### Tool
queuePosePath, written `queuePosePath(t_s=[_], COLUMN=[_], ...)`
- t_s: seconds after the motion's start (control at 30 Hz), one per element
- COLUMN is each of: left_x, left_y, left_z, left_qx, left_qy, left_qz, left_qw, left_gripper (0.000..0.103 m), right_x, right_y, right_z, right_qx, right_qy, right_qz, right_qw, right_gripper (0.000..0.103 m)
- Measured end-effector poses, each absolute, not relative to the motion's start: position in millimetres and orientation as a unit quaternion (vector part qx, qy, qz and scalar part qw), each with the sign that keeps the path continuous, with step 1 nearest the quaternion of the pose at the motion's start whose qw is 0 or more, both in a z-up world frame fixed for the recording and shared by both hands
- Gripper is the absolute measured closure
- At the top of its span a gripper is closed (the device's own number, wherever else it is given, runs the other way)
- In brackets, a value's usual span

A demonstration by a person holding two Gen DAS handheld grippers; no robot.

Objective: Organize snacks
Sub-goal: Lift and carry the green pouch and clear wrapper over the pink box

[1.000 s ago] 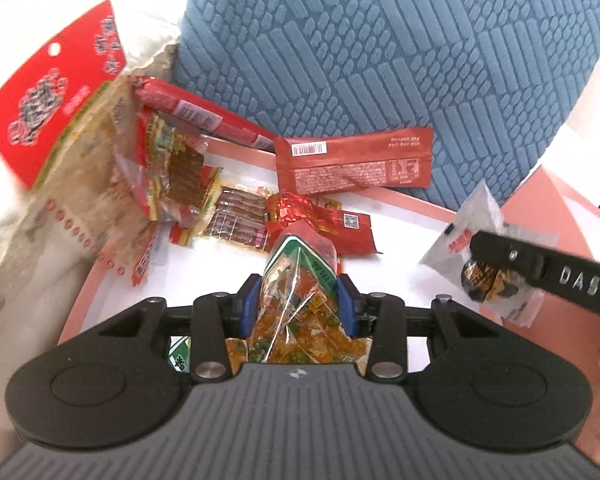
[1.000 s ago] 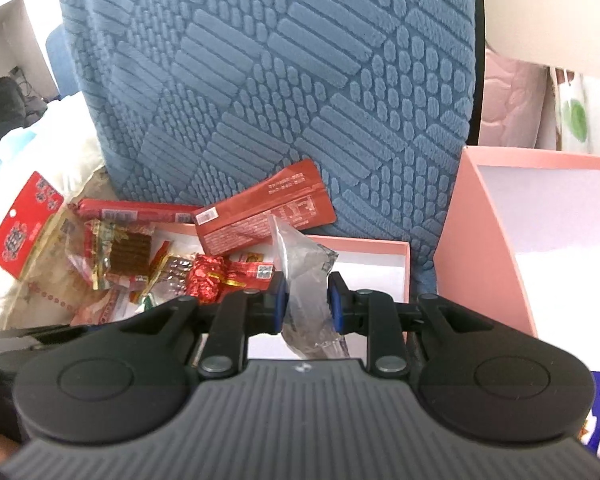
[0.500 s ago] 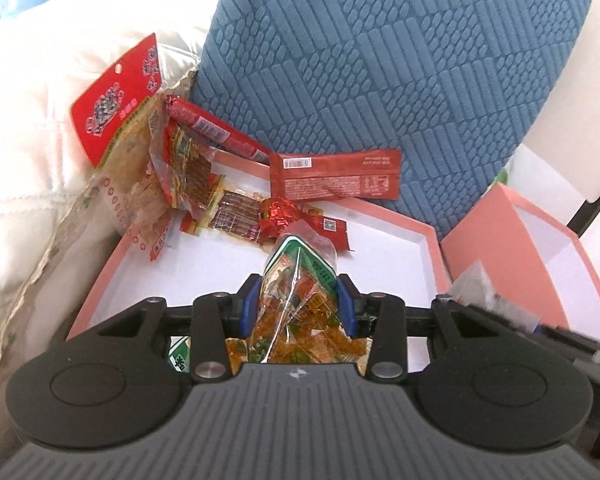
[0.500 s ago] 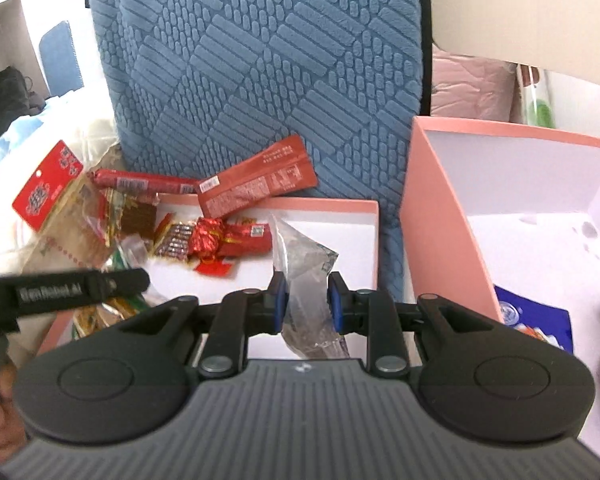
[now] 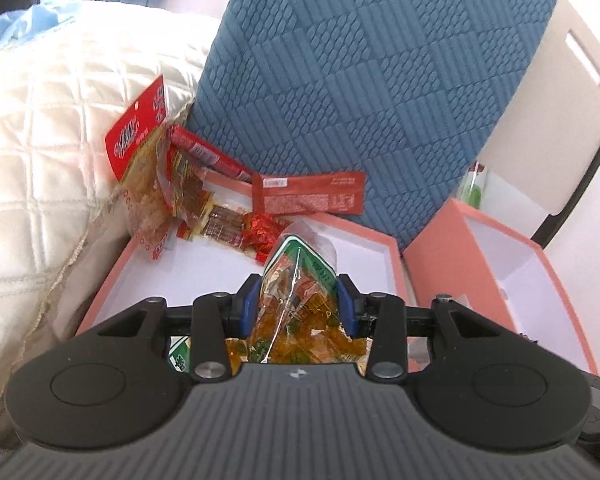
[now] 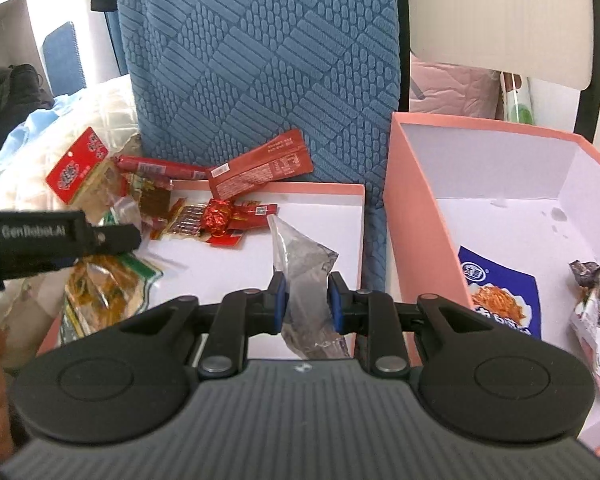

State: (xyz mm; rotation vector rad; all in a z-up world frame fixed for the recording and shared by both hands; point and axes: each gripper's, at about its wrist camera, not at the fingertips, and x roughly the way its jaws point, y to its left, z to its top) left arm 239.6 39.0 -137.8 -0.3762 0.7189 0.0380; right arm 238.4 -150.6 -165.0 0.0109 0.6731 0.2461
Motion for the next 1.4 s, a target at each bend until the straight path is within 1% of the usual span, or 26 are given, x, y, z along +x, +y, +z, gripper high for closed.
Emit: queuePosePath(t_s=[0.3,0.47,0.93,1.4], left_x=[222,220,232,251], left_y=[19,11,-25,-71], left_z=[-117,-94,-28,18], left_qx=[-0.201,-0.199,-0.184,-0.173], left_qy=[0.348,0.332,0.302,0.281], left_qz=[-0.008,-0.011,-0.041,-0.084], left_qw=[0.915,0.922,0.935,0.940], left_gripper=[0.058,0.058,0.058,0.057], right_x=[223,216,210,212], right_y=[-171,-180,-209,-245], right_z=[-140,-121,-58,-5], right_qx=[0.021,0.017,0.009,0.008], right_qy=[0.314,0.300,0.254,0.209], right_qz=[0.118,0.115,0.116,0.105], right_qw=[0.942,0.947,0.960,0.972], right_gripper=[0.077,0.077,0.077,0.077])
